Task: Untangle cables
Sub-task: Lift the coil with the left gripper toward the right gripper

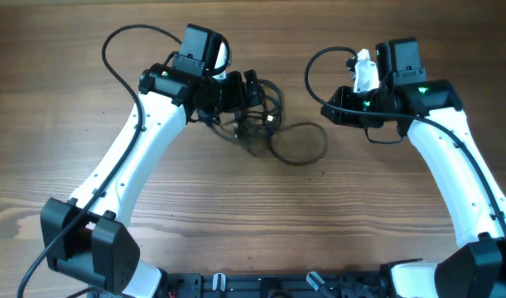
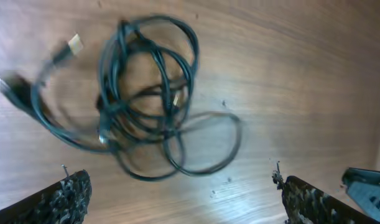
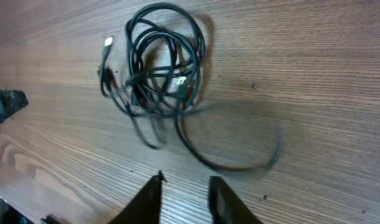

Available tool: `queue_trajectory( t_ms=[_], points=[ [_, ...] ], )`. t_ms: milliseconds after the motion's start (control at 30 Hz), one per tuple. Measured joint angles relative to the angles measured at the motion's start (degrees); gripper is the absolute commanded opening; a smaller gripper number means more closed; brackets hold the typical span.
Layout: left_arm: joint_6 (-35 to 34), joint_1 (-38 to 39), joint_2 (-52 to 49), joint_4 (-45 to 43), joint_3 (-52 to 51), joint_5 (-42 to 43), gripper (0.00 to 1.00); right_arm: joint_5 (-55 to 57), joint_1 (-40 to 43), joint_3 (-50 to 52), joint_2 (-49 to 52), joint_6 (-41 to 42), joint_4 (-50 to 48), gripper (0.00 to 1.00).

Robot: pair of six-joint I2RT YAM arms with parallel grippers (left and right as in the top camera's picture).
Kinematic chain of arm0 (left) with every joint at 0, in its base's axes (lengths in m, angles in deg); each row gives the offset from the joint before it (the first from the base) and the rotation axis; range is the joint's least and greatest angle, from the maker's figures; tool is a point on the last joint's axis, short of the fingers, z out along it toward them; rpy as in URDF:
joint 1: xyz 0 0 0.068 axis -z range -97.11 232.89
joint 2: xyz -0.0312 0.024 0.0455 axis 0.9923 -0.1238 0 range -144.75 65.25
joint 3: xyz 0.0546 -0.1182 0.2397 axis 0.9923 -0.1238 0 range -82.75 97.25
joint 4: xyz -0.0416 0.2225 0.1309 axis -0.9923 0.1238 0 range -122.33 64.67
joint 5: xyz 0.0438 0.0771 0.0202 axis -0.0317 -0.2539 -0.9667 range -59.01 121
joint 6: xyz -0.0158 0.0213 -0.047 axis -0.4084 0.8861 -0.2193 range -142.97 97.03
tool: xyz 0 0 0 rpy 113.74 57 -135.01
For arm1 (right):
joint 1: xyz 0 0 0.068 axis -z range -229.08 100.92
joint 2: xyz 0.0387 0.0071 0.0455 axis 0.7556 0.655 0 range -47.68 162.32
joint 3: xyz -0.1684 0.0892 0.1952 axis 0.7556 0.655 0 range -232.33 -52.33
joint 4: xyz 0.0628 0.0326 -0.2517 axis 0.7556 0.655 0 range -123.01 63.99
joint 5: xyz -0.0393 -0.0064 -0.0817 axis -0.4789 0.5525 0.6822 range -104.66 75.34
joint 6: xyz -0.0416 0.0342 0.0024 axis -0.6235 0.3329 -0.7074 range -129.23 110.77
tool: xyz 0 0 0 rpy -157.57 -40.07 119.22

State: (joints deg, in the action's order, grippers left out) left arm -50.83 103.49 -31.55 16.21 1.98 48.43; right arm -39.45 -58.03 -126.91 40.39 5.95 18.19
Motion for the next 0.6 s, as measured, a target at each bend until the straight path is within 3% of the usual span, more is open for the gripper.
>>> queue_trajectory(
  t_ms=[100, 233, 333, 500, 600],
  points=[
    [2.4, -1.8, 0.2, -0.5, 1.2, -2.0, 1.0, 1.3, 0.0, 0.0, 0.0, 0.1, 0.0, 0.36],
    [2.1, -2.3, -0.4, -0.7, 2.6, -2.8, 0.73, 2.0, 0.0, 0.0, 0.0, 0.4, -0.8, 0.43],
    [-0.2, -2.3, -5.8, 0.0, 3.0, -3.5, 0.63, 2.4, 0.0, 0.0, 0.0, 0.9, -0.9, 0.43],
    [-0.8, -2.0, -12.9, 0.6, 3.0, -5.3, 0.56, 2.4, 0.0, 0.0, 0.0, 1.2, -0.9, 0.43],
    [-0.2, -1.5, -16.5, 1.0, 3.0, -5.6, 0.59, 2.4, 0.0, 0.0, 0.0, 1.2, -0.9, 0.43]
  ],
)
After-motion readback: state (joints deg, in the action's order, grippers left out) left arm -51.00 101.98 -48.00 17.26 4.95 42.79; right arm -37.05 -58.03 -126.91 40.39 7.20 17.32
